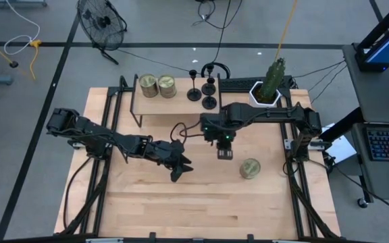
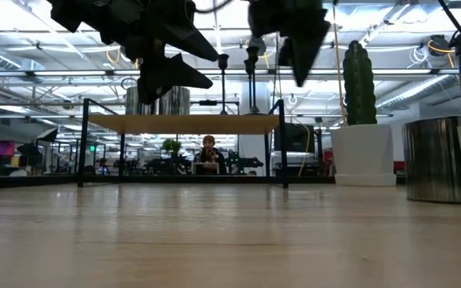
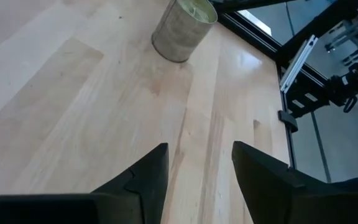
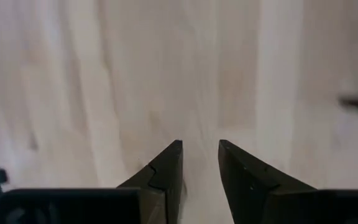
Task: Pick & Place candle stick holders
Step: Put the silver scented candle on the shelf
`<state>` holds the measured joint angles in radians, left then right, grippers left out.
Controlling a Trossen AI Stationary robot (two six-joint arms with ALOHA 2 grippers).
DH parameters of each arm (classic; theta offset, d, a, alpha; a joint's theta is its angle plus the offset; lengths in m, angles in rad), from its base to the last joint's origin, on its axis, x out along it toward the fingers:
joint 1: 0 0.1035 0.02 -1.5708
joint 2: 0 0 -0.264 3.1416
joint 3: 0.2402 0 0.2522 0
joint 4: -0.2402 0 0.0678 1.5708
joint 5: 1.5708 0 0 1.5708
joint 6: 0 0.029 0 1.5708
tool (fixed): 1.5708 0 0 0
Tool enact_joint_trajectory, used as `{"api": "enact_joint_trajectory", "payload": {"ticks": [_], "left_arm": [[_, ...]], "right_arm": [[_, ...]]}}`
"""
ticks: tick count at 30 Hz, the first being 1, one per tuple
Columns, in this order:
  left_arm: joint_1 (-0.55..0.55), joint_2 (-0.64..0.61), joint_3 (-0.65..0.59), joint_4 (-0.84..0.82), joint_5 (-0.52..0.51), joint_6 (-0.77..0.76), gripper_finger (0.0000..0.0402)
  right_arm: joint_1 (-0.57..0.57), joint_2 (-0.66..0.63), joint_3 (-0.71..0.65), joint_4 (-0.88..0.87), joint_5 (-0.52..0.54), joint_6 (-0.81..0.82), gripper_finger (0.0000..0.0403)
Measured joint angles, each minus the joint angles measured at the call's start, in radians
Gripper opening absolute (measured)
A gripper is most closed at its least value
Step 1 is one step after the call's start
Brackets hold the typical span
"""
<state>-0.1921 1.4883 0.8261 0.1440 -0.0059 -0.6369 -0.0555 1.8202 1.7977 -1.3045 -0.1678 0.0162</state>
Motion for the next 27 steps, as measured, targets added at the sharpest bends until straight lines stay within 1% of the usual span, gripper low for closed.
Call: {"api": "enact_joint_trajectory", "payload": {"ticks": [5,7,10,13,18,20,24,27], "left_arm": [[0.000,0.000,0.000,0.001,-0.026,0.006,0.0182],[0.000,0.000,0.000,0.000,-0.026,0.006,0.0182],[0.000,0.000,0.000,-0.006,-0.027,0.006,0.0182],[0.000,0.000,0.000,-0.013,-0.028,0.007,0.0182],[0.000,0.000,0.000,-0.013,-0.046,0.007,0.0182],[0.000,0.000,0.000,-0.013,-0.067,0.005,0.0182],[0.001,0.000,0.000,-0.013,-0.092,0.000,0.0182],[0.001,0.000,0.000,-0.013,-0.100,-0.008,0.0182]], "right_arm": [[0.006,-0.020,-0.009,-0.176,0.092,0.056,0.0093],[0.012,-0.056,-0.041,-0.202,0.089,0.064,0.0093],[0.026,-0.147,-0.143,-0.217,0.087,0.096,0.0092],[0.038,-0.258,-0.275,-0.216,0.085,0.157,0.0089],[0.054,-0.446,-0.494,-0.146,0.079,0.299,0.0091],[0.054,-0.510,-0.570,-0.093,0.040,0.347,0.0096],[0.049,-0.600,-0.699,0.020,-0.038,0.429,0.0117],[0.048,-0.636,-0.769,0.077,-0.070,0.473,0.0139]]}}
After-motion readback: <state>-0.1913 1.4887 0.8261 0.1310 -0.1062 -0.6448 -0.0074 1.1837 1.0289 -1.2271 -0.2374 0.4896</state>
